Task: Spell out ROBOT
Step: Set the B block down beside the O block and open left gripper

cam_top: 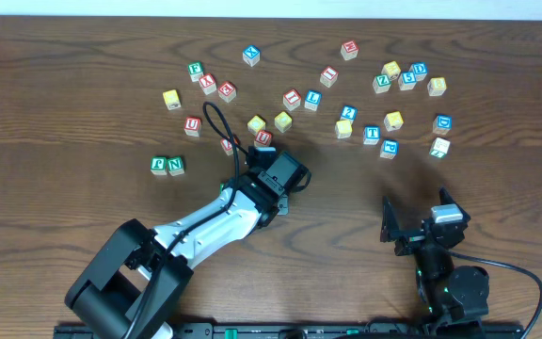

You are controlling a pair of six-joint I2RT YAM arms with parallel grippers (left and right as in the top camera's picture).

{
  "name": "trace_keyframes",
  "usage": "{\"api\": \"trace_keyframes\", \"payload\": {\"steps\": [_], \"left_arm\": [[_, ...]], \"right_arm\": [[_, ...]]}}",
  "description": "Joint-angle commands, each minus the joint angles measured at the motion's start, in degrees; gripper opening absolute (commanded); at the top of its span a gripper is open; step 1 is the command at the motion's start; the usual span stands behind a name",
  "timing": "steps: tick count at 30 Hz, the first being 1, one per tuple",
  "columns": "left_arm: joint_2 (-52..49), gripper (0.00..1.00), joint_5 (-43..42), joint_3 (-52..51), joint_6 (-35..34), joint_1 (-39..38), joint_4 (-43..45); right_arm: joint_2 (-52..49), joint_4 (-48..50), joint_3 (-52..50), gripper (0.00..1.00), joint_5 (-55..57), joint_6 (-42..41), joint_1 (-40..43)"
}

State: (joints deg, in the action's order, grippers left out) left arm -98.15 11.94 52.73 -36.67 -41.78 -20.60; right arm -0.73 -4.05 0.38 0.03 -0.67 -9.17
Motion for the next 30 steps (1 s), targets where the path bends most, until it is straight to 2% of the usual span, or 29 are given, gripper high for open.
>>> {"api": "trace_keyframes", "payload": {"steps": [1, 13, 15, 17, 20, 30], "left_arm": [[-0.83, 0.08, 1.4, -0.76, 1.07, 0.24, -0.07], [-0.83, 0.09, 1.38, -0.76, 1.05, 0.24, -0.28], [-0.83, 0.15, 1.38, -0.76, 1.05, 0.24, -0.28], [-0.83, 0.15, 1.38, -0.79, 1.05, 0.24, -0.28], [-0.87, 0.08, 1.38, -1.05, 1.03, 0.24, -0.24], [-0.87, 0.08, 1.38, -1.62, 1.03, 0.24, 0.26]], "right_arm": [[0.09, -0.26, -0.07, 0.99, 0.46, -0.57, 0.5], [0.09, -0.26, -0.09, 0.99, 0.46, -0.57, 0.5], [0.09, -0.26, -0.07, 0.99, 0.48, -0.57, 0.5], [0.09, -0.26, -0.09, 0.99, 0.46, -0.57, 0.5], [0.09, -0.26, -0.09, 0.99, 0.46, -0.57, 0.5], [0.09, -0.26, -0.09, 0.99, 0.46, -0.57, 0.5]]}}
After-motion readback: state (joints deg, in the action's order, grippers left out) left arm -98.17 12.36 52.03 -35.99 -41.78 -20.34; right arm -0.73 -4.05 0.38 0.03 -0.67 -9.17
